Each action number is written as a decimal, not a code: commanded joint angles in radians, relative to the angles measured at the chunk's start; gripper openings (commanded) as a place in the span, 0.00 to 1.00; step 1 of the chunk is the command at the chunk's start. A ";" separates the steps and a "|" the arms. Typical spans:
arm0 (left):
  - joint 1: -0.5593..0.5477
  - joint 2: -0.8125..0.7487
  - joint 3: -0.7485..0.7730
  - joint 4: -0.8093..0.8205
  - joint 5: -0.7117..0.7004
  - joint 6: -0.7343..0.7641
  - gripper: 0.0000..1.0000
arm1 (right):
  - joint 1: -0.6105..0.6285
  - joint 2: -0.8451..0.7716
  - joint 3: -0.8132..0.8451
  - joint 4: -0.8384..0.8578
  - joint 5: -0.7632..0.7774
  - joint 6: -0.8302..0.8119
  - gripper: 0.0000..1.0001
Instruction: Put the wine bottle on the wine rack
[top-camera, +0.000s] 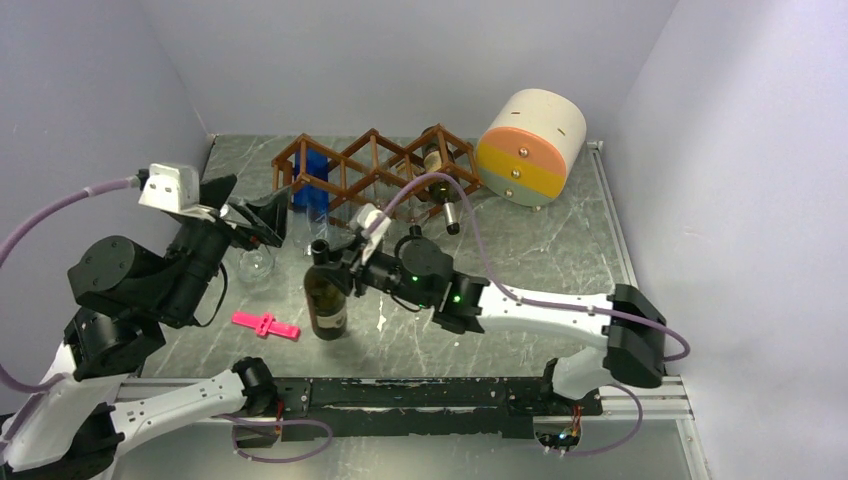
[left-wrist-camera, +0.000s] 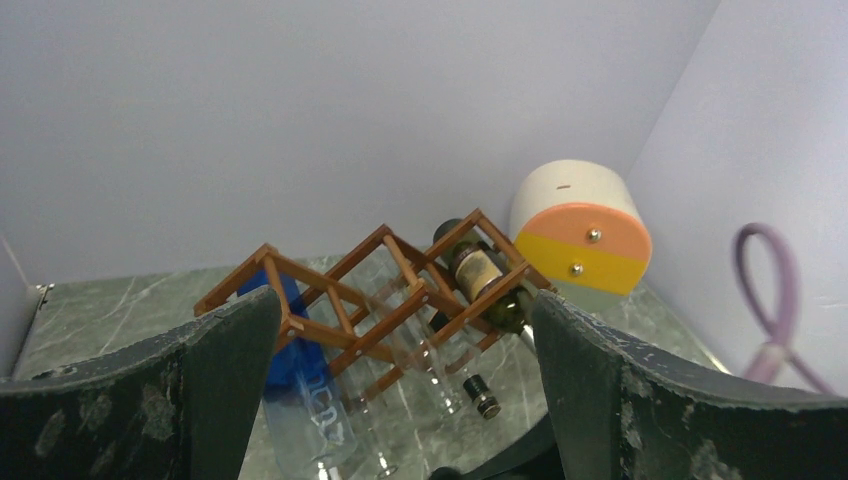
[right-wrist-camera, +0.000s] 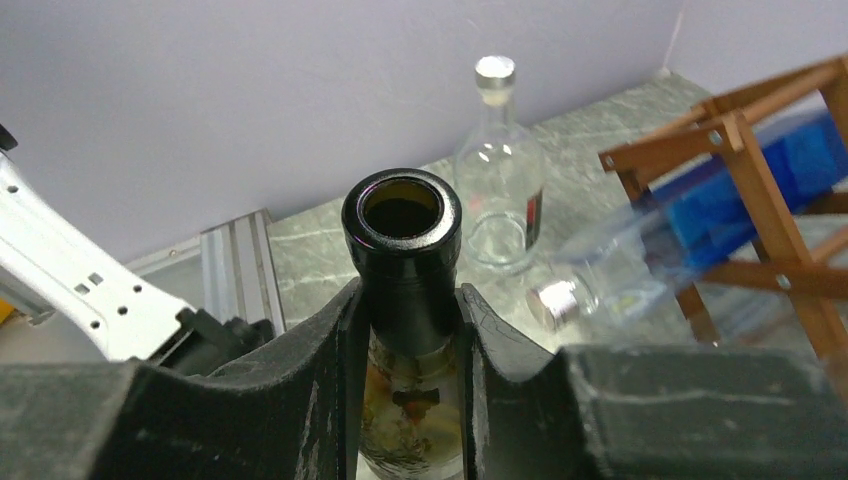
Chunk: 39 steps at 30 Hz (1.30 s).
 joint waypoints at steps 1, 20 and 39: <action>0.005 -0.047 -0.058 -0.045 -0.033 -0.019 0.99 | 0.001 -0.129 -0.099 0.097 0.076 0.061 0.00; 0.005 -0.137 -0.606 0.209 0.509 -0.133 0.99 | 0.001 -0.510 -0.246 -0.134 0.396 0.092 0.00; 0.003 0.068 -0.876 0.674 0.838 -0.120 1.00 | 0.000 -0.679 -0.162 -0.325 0.378 0.042 0.00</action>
